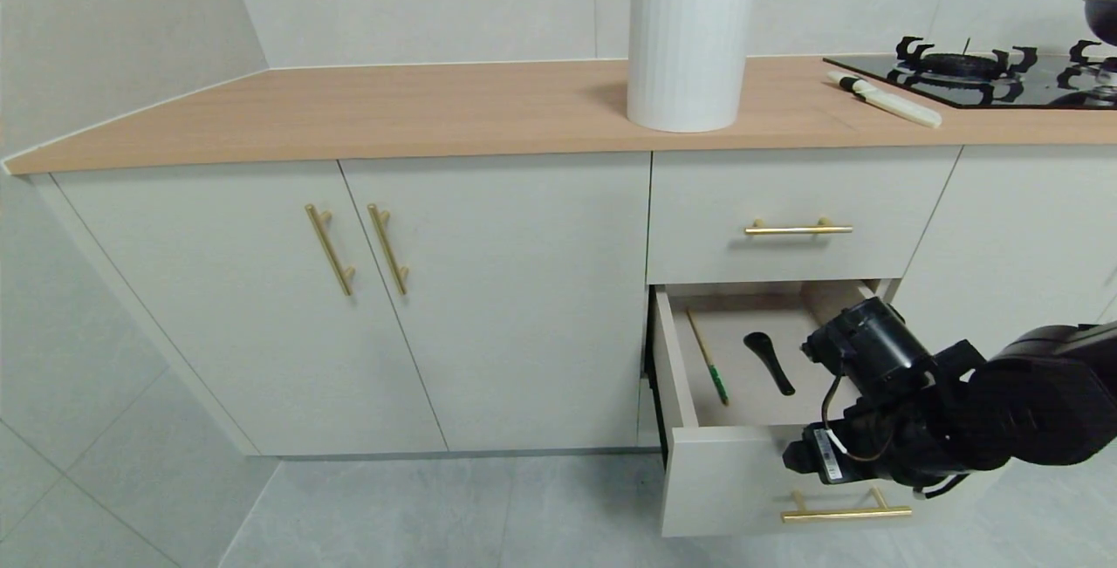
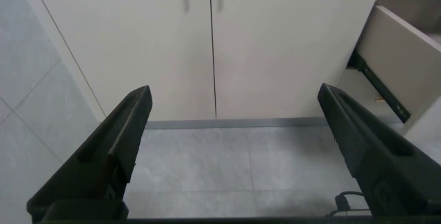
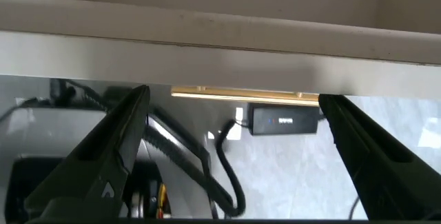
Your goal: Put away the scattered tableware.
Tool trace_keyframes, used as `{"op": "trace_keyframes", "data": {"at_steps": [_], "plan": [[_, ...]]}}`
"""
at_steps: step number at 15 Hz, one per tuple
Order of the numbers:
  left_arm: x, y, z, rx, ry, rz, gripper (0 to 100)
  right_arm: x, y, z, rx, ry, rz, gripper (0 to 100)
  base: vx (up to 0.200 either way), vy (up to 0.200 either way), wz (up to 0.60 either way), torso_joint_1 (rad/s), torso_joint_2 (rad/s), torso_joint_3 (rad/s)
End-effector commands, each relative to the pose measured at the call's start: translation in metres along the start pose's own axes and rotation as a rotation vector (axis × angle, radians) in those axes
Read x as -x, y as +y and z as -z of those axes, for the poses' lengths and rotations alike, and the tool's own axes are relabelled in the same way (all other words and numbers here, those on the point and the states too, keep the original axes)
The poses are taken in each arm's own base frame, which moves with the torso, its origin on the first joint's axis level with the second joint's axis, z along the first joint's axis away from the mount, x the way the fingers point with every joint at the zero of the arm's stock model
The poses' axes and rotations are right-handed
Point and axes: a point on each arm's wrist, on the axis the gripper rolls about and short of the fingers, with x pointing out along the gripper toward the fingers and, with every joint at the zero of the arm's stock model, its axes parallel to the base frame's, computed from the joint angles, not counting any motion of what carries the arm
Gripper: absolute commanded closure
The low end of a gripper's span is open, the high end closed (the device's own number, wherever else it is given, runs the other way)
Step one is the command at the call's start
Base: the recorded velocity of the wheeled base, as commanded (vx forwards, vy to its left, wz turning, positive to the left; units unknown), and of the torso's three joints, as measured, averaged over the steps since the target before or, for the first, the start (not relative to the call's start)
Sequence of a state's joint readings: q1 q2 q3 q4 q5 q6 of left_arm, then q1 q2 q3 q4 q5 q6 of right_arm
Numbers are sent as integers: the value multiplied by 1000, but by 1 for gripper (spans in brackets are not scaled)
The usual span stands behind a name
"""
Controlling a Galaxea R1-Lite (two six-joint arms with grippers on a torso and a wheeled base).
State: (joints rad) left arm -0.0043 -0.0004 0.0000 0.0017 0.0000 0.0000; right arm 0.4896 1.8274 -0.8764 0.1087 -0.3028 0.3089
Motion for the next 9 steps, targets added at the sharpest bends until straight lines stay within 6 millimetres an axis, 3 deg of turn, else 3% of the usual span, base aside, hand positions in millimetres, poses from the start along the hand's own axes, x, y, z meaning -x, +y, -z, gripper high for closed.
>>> {"op": "trace_keyframes", "data": {"at_steps": [1,9], "plan": [[0,0,0,0,0,0,0,-14,2,-16,-8,-11,8,0,0,0,0,0,0,0],[0,0,0,0,0,0,0,-29,-11,-45,-72,-75,28,0,0,0,0,0,0,0]]}}
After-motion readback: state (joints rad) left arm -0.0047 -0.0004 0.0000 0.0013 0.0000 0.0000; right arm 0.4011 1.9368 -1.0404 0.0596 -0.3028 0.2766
